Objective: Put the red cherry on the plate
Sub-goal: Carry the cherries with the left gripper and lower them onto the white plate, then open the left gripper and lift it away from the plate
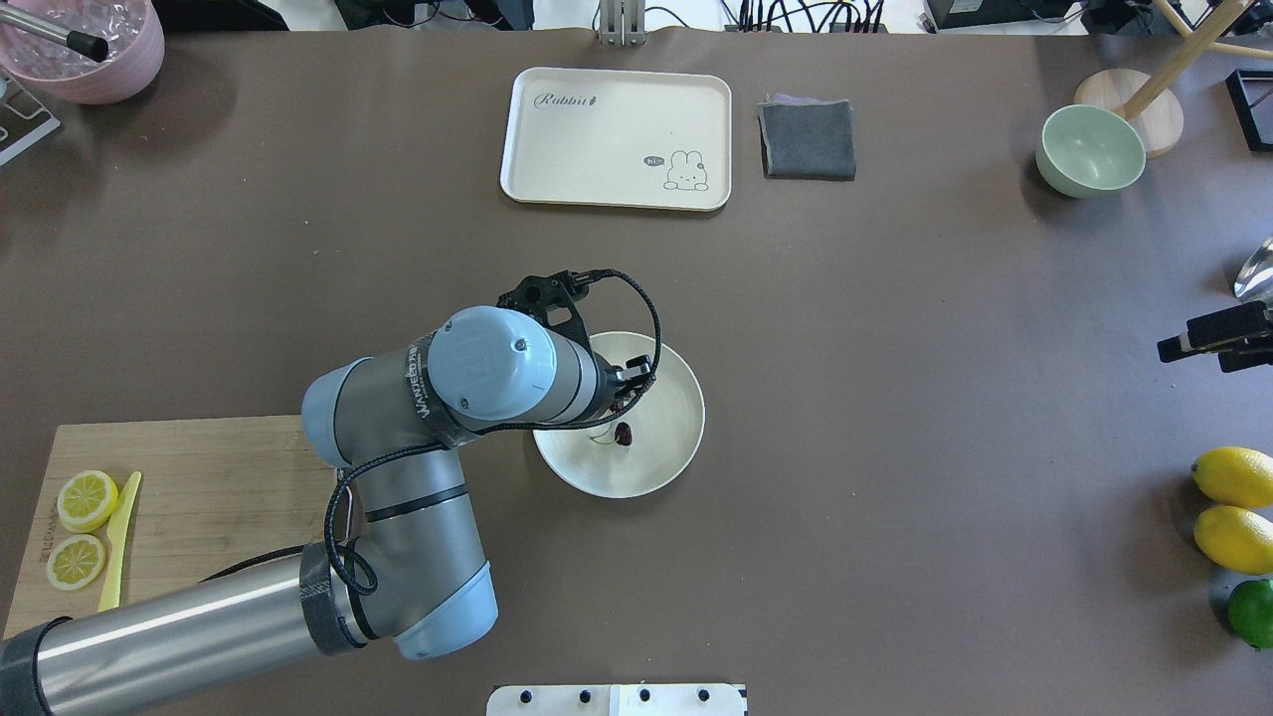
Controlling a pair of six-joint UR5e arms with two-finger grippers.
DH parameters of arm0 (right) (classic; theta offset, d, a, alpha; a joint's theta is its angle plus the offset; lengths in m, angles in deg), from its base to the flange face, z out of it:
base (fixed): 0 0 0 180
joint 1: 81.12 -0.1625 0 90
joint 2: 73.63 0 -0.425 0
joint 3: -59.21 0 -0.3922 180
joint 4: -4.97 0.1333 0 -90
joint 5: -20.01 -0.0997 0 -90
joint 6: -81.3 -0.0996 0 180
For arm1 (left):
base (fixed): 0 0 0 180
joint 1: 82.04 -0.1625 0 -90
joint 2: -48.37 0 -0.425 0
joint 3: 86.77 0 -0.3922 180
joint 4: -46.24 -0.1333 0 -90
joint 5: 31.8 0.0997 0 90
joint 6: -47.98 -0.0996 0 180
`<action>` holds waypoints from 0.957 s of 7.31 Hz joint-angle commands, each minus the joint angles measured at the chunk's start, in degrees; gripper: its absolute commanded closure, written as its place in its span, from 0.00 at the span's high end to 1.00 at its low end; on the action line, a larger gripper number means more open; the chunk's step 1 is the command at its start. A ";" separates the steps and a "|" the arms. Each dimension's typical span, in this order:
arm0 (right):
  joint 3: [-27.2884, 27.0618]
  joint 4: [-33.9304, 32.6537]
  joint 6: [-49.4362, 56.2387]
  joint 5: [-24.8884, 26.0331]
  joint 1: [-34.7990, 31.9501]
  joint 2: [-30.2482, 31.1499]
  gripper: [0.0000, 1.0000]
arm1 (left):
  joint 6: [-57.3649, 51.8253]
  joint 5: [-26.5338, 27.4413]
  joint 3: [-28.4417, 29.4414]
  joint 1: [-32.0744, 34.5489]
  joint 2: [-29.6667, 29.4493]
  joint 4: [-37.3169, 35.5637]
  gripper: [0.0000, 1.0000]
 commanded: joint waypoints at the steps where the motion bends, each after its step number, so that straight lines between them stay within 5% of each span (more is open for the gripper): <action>1: 0.00 0.00 0.00 0.16 0.01 -0.52 1.00 | -0.24 -0.41 -1.94 0.42 0.23 -0.87 0.97; 3: 0.08 -0.53 2.70 0.33 -1.04 -1.40 1.00 | -5.82 -9.84 -13.23 7.58 5.39 -14.86 0.97; 6: 0.00 -7.44 16.02 0.86 -4.20 -1.32 1.00 | -40.02 -20.24 -23.82 23.30 16.28 -28.45 0.97; 7: -0.01 -11.22 21.74 2.43 -5.17 -1.32 1.00 | -51.72 -20.72 -27.58 28.50 24.93 -28.65 0.97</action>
